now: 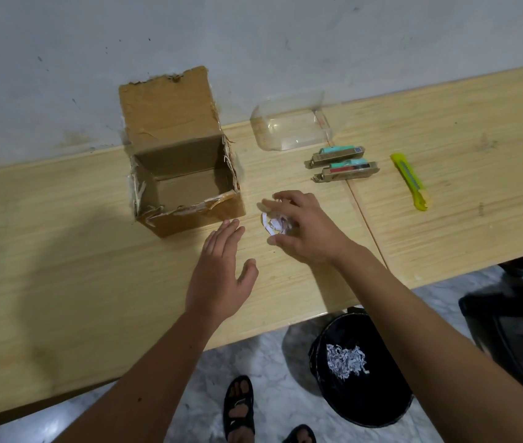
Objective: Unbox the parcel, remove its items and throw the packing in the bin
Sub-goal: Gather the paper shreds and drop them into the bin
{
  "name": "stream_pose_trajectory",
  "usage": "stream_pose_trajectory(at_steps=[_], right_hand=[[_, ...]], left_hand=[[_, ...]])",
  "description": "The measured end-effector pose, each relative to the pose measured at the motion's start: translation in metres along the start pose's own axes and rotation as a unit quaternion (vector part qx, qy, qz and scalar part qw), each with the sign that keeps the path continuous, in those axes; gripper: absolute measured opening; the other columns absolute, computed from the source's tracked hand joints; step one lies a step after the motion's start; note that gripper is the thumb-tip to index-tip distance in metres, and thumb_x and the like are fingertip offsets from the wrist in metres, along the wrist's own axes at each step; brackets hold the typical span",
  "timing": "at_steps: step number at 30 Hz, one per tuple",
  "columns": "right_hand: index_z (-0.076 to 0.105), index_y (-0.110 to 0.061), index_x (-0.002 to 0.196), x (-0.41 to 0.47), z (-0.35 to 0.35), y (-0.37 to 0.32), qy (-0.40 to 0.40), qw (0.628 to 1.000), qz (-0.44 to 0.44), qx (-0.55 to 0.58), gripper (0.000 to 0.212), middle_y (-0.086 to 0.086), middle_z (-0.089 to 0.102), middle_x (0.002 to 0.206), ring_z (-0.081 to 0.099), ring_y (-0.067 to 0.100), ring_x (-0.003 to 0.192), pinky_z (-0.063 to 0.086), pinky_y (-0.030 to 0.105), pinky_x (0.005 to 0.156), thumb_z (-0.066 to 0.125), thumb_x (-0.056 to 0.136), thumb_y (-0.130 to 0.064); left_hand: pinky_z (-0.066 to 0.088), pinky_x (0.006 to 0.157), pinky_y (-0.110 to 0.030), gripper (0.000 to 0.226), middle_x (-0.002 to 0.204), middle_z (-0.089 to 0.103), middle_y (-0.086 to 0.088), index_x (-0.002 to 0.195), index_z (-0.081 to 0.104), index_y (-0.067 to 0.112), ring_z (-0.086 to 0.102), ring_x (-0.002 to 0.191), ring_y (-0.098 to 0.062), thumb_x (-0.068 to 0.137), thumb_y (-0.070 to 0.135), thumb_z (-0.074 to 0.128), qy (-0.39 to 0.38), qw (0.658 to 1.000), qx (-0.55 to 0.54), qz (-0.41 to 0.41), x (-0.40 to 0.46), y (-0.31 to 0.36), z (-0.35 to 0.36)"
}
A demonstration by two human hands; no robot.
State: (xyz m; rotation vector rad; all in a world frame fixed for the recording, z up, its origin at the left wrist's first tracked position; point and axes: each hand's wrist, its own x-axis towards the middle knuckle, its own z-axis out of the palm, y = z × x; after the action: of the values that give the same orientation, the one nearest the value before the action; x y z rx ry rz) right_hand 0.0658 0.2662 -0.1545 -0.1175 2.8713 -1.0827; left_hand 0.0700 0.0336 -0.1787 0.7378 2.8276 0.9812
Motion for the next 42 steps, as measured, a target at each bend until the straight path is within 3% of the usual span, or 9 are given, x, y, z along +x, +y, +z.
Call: stream_pose_trajectory(at_steps=[6, 13, 21, 26, 29, 34, 38, 42], right_hand=[[0.075, -0.030, 0.122, 0.007, 0.005, 0.001, -0.017, 0.996, -0.080, -0.032, 0.030, -0.002, 0.059, 0.131, 0.050, 0.022, 0.114, 0.044, 0.032, 0.095, 0.074, 0.092, -0.027], [0.079, -0.014, 0.105, -0.013, 0.012, -0.006, 0.053, 0.992, -0.106, -0.041, 0.013, -0.002, 0.068, 0.105, 0.062, 0.020, 0.099, 0.054, 0.036, 0.083, 0.071, 0.094, -0.016], [0.079, -0.010, 0.099, -0.054, 0.000, 0.004, 0.100, 0.993, -0.033, -0.061, 0.011, 0.003, 0.070, 0.102, 0.065, 0.022, 0.098, 0.047, 0.025, 0.081, 0.070, 0.093, -0.009], [0.080, -0.011, 0.095, -0.100, -0.020, 0.026, 0.156, 0.986, 0.049, -0.039, 0.010, 0.006, 0.072, 0.097, 0.070, 0.026, 0.090, 0.055, 0.032, 0.078, 0.071, 0.090, -0.010], [0.080, -0.013, 0.095, -0.139, -0.031, 0.041, 0.193, 0.976, 0.097, -0.009, 0.008, 0.004, 0.072, 0.095, 0.070, 0.019, 0.085, 0.055, 0.027, 0.076, 0.075, 0.090, -0.016], [0.079, -0.015, 0.098, -0.210, -0.041, 0.064, 0.238, 0.959, 0.157, 0.005, 0.007, -0.007, 0.066, 0.092, 0.057, -0.003, 0.076, 0.043, 0.011, 0.070, 0.074, 0.094, -0.017], [0.079, -0.013, 0.098, -0.265, -0.031, 0.083, 0.262, 0.943, 0.207, 0.005, 0.007, -0.015, 0.057, 0.087, 0.056, -0.011, 0.077, 0.039, 0.004, 0.070, 0.075, 0.093, -0.014], [0.080, -0.016, 0.097, -0.307, -0.005, 0.105, 0.257, 0.928, 0.266, 0.038, 0.007, -0.013, 0.063, 0.089, 0.060, -0.006, 0.076, 0.041, 0.003, 0.073, 0.075, 0.092, -0.015]], left_hand=[[0.031, 0.126, -0.046, 0.060, 0.160, 0.048, -0.007, 0.150, 0.051, 0.006, 0.033, 0.156, -0.019, 0.094, 0.020, 0.067, 0.003, 1.000, 0.009, 0.010, -0.001, 0.001, -0.002], [0.036, 0.123, -0.049, 0.059, 0.156, 0.051, -0.013, 0.148, 0.052, 0.001, 0.039, 0.153, -0.025, 0.093, 0.017, 0.068, 0.020, 0.999, 0.029, 0.041, -0.001, 0.003, -0.002], [0.039, 0.119, -0.056, 0.053, 0.149, 0.054, -0.027, 0.141, 0.055, -0.012, 0.049, 0.144, -0.041, 0.094, 0.013, 0.062, 0.055, 0.988, 0.096, 0.105, -0.006, 0.002, 0.005], [0.037, 0.121, -0.055, 0.055, 0.149, 0.054, -0.022, 0.142, 0.054, -0.005, 0.047, 0.143, -0.036, 0.092, 0.017, 0.059, 0.005, 0.997, 0.069, 0.036, 0.004, 0.018, 0.001], [0.043, 0.117, -0.055, 0.050, 0.143, 0.060, -0.019, 0.139, 0.059, -0.002, 0.055, 0.135, -0.037, 0.094, 0.019, 0.059, -0.047, 0.989, 0.089, 0.112, 0.022, 0.054, 0.015], [0.013, 0.132, -0.037, 0.056, 0.167, 0.037, -0.009, 0.156, 0.043, 0.007, 0.029, 0.157, -0.024, 0.105, 0.027, 0.054, -0.144, 0.971, 0.065, 0.178, 0.038, 0.142, 0.062], [0.001, 0.132, -0.035, 0.061, 0.175, 0.017, -0.008, 0.163, 0.029, 0.008, 0.007, 0.163, -0.021, 0.109, 0.032, 0.045, -0.204, 0.954, 0.065, 0.211, 0.037, 0.177, 0.102], [-0.001, 0.133, -0.039, 0.064, 0.176, 0.007, -0.010, 0.166, 0.016, 0.006, 0.001, 0.164, -0.023, 0.111, 0.035, 0.033, -0.192, 0.946, 0.123, 0.230, 0.031, 0.179, 0.116]])
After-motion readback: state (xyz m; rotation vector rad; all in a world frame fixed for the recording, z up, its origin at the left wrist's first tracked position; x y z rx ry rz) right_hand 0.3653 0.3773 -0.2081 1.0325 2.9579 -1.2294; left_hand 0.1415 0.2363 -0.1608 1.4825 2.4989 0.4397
